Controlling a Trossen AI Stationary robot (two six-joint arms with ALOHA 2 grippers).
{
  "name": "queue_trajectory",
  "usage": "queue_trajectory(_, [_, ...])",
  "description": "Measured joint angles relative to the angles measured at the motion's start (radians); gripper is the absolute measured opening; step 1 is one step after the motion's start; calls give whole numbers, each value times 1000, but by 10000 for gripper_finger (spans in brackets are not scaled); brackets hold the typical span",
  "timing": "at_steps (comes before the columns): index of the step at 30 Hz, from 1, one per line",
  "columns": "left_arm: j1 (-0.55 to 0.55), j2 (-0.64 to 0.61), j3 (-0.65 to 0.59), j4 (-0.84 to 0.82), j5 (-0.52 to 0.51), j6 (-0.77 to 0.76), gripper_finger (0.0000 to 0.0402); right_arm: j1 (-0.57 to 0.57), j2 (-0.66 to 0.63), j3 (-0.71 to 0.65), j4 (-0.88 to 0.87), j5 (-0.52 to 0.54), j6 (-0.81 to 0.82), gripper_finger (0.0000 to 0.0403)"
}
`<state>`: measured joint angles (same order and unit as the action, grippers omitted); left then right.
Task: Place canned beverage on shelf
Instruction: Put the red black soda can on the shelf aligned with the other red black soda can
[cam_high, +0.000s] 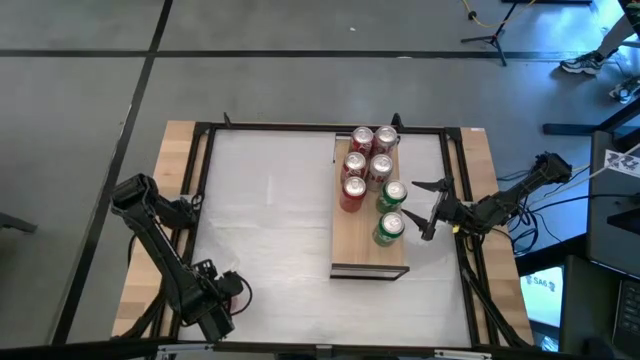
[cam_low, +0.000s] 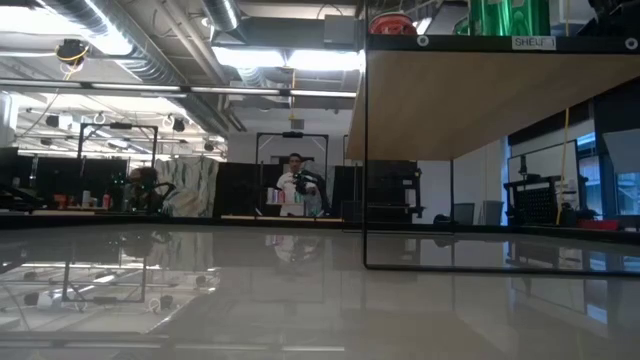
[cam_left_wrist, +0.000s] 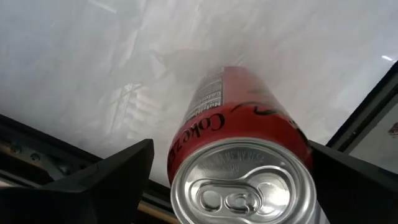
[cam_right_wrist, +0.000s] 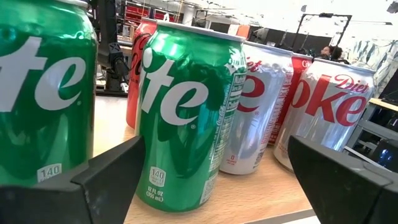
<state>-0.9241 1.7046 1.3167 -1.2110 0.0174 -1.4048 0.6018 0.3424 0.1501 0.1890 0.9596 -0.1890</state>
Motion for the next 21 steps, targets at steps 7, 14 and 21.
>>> queue_trajectory(7, [1,0,0,0,-29,0,389,0,0,0,0,0,0,388])
queue_trajectory(14, [1,0,0,0,-41,-2,389,0,0,0,0,0,0,388])
queue_trajectory(21, [1,0,0,-6,-3,-83,389,0,0,0,0,0,0,388])
